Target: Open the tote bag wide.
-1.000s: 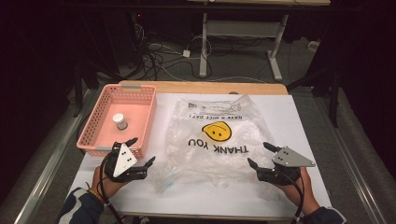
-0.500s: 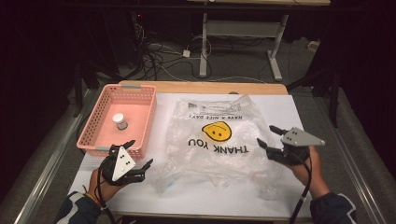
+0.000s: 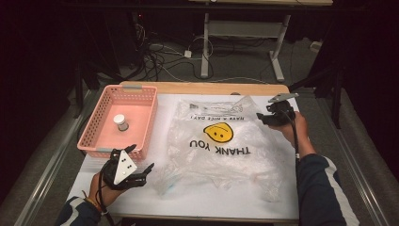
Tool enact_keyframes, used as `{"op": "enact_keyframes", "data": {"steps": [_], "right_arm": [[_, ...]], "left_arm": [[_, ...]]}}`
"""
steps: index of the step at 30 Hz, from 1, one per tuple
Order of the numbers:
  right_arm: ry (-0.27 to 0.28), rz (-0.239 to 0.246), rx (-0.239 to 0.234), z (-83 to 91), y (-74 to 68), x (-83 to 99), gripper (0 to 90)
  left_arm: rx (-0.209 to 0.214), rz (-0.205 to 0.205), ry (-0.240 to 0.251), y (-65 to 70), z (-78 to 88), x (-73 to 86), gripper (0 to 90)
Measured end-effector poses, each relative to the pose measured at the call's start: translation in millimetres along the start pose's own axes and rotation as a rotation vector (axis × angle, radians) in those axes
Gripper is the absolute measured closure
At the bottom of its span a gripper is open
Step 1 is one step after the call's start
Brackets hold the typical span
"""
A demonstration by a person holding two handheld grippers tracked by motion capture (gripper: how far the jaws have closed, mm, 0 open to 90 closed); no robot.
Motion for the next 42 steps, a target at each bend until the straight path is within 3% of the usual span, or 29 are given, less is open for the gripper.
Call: {"op": "enact_keyframes", "data": {"steps": [2,5,10,12,15,17,19,20,21,24,25,28,30,36,39,41,42], "right_arm": [[-0.027,-0.032,-0.012,-11.9,2.9,1.9,46.2],[-0.034,-0.134,-0.016,-25.1,9.7,5.6,50.8],[-0.109,-0.188,0.005,-40.1,13.7,21.8,69.0],[-0.108,-0.213,0.004,-43.0,12.5,25.5,77.6],[-0.104,-0.226,0.019,-41.7,12.5,26.9,87.9],[-0.111,-0.217,0.031,-41.1,12.4,27.2,89.3],[-0.108,-0.222,0.093,-38.8,14.6,29.7,90.0],[-0.108,-0.222,0.093,-38.8,14.6,29.7,90.0],[-0.104,-0.269,0.149,-35.6,21.1,35.5,90.0],[-0.102,-0.309,0.182,-31.7,28.0,41.1,90.0],[-0.098,-0.376,0.221,-24.0,38.8,49.5,90.0],[-0.095,-0.455,0.231,-13.9,48.4,60.9,90.0],[-0.097,-0.477,0.219,-7.6,50.5,67.7,90.0],[-0.064,-0.428,0.203,10.5,38.6,75.1,89.9],[-0.035,-0.391,0.152,28.8,21.6,72.0,88.9],[-0.027,-0.379,0.145,33.5,17.2,71.2,88.9],[-0.023,-0.350,0.130,41.6,7.6,72.2,88.7]], "left_arm": [[0.009,-0.005,-0.005,2.3,-1.1,0.5,17.2],[0.016,-0.010,-0.007,3.9,-1.4,0.4,17.2],[0.023,-0.011,-0.017,4.2,-3.9,2.5,17.2],[0.025,-0.010,-0.017,4.1,-4.5,2.6,17.3],[0.026,-0.019,-0.017,4.9,-4.9,2.1,17.5],[0.027,-0.024,-0.017,5.3,-4.6,1.9,18.0],[0.025,-0.026,-0.009,4.9,-3.8,0.2,18.0],[0.025,-0.026,-0.009,4.9,-3.8,0.2,18.0],[0.025,-0.023,-0.005,4.3,-3.2,-0.6,18.0],[0.021,-0.025,0.003,3.4,-2.0,-2.2,18.0],[0.019,-0.022,0.010,2.2,-1.1,-3.0,18.0],[0.016,-0.018,0.012,0.6,-0.2,-3.5,18.1],[0.013,-0.017,0.015,-0.7,0.9,-3.8,18.0],[0.008,-0.014,0.029,-2.9,4.4,-5.4,18.0],[0.006,-0.013,0.031,-3.6,4.4,-6.3,18.0],[0.006,-0.012,0.033,-3.5,4.5,-6.7,18.0],[0.005,-0.012,0.032,-3.4,4.5,-6.4,18.0]]}}
Point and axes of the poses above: each handheld gripper's, and its own axes: z roughly backward along the jaws, x roughly out of its underside, y roughly to its right, the point moved 7 cm from there along -z, roughly forward along the jaws, and after that the axes turned 6 degrees about z, right-handed, at the moved point
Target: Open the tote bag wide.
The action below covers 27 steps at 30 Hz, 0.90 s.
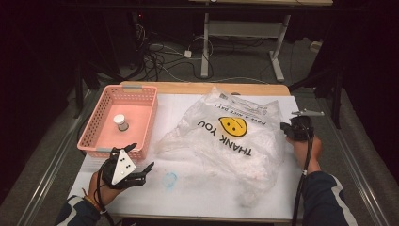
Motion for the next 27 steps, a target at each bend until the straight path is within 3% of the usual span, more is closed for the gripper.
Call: {"op": "enact_keyframes", "data": {"steps": [9,13,15,17,19,22,27], "right_arm": [[-0.037,0.069,-0.030,22.4,-16.5,23.0,85.3],[-0.023,0.118,-0.030,34.8,-27.0,23.2,76.5],[0.038,0.169,0.016,49.4,-35.9,12.7,64.1],[0.098,0.218,0.042,59.5,-45.7,2.7,62.1],[0.151,0.256,-0.011,67.7,-63.1,-5.5,59.0],[0.200,0.332,-0.129,75.7,-98.8,-12.3,56.9],[0.203,0.447,-0.303,77.6,-160.8,-12.7,52.3]], "left_arm": [[-0.014,0.001,-0.010,-3.0,0.5,3.1,18.0],[-0.019,0.005,-0.014,-4.7,0.2,3.8,18.0],[-0.017,0.002,-0.017,-4.2,-0.2,4.1,18.0],[-0.016,0.002,-0.016,-3.9,-0.2,4.0,18.0],[-0.017,-0.001,-0.018,-3.5,0.0,4.1,18.0],[-0.015,0.000,-0.021,-3.5,-0.9,4.7,18.0],[-0.012,-0.005,-0.025,-2.2,-1.7,5.1,18.0]]}}
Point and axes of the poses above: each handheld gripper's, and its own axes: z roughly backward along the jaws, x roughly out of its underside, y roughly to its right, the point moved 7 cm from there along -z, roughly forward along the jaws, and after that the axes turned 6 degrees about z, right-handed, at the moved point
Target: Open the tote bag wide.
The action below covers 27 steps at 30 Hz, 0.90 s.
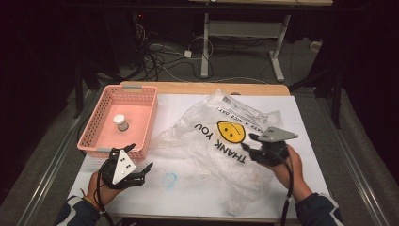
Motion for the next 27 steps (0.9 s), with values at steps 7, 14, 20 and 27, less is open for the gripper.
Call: {"op": "enact_keyframes", "data": {"steps": [7,14,20,27], "right_arm": [[-0.049,0.113,-0.181,-33.3,-61.2,-8.4,47.5],[-0.121,0.177,-0.247,-61.1,-85.2,-2.4,45.6],[-0.201,0.182,-0.225,-80.9,-84.5,5.4,53.2],[-0.220,0.128,-0.216,-96.5,-79.8,3.2,85.1]], "left_arm": [[0.002,-0.003,-0.006,0.8,-0.6,1.1,18.0],[0.004,-0.003,-0.013,1.1,-0.8,2.7,18.0],[0.005,-0.006,-0.015,2.4,-1.0,2.7,18.0],[0.005,-0.006,-0.017,2.3,-0.9,3.2,18.0]]}}
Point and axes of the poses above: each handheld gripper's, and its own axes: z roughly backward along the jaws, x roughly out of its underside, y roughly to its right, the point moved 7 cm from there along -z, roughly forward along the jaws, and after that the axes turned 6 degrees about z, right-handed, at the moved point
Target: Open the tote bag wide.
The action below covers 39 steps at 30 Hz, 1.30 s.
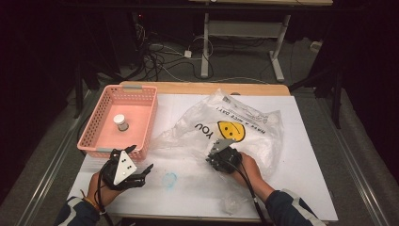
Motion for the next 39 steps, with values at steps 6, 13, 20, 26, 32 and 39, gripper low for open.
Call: {"op": "enact_keyframes", "data": {"steps": [6,13,20,26,32,39], "right_arm": [[0.036,-0.018,0.081,0.8,16.6,-8.9,89.8],[0.078,-0.051,0.135,11.1,33.7,-16.1,89.9],[0.184,-0.049,0.154,44.2,39.9,-34.1,88.5],[0.209,-0.076,0.145,54.9,44.9,-35.3,90.0],[0.247,-0.087,0.162,67.6,48.9,-40.2,90.0],[0.278,-0.064,0.195,78.9,48.1,-47.6,90.0]], "left_arm": [[-0.001,0.001,0.002,-0.3,0.4,0.1,18.0],[0.002,0.002,0.000,-0.3,0.1,0.0,18.0],[-0.006,0.008,0.001,-2.8,1.5,-0.8,18.0],[-0.006,0.006,-0.002,-2.5,1.5,-0.6,18.0],[-0.005,0.010,-0.003,-3.3,1.2,-0.5,18.0],[-0.032,0.034,0.012,-14.7,6.5,-5.5,18.0]]}}
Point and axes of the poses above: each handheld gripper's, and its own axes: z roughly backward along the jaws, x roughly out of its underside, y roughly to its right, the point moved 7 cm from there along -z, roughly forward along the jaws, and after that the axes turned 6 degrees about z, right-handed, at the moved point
